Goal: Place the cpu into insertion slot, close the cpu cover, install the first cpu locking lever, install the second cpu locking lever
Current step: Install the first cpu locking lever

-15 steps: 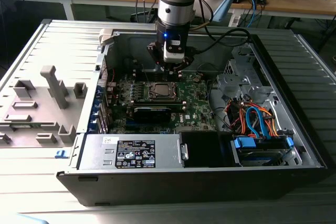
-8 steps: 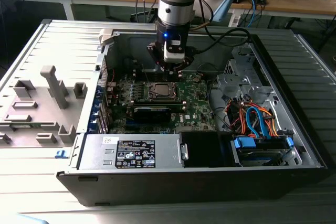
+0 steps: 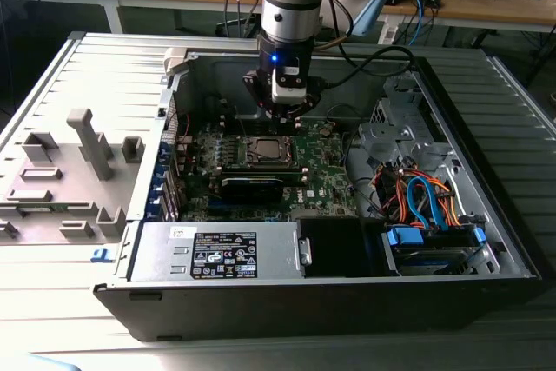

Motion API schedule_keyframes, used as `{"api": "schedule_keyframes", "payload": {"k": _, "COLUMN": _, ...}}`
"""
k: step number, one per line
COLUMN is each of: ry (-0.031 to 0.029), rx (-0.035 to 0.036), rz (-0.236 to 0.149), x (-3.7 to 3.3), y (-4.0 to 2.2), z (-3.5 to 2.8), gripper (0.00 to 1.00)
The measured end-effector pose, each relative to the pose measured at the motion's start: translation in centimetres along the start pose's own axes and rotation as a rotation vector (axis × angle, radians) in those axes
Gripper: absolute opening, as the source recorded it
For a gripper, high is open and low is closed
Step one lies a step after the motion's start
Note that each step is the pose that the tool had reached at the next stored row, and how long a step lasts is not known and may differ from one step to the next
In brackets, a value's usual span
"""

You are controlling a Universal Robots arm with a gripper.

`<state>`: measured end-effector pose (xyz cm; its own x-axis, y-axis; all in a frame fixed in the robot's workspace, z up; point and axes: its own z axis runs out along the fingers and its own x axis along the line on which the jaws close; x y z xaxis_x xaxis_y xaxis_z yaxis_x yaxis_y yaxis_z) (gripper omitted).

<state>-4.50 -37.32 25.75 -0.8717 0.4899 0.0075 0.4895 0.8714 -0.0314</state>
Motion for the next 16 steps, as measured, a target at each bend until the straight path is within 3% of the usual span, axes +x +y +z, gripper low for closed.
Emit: {"api": "schedule_keyframes", "payload": {"k": 16, "ry": -0.0007, "rx": 0.0001, "rz": -0.022, "x": 0.00, "y": 0.00, "z": 0.00, "gripper": 0.11}}
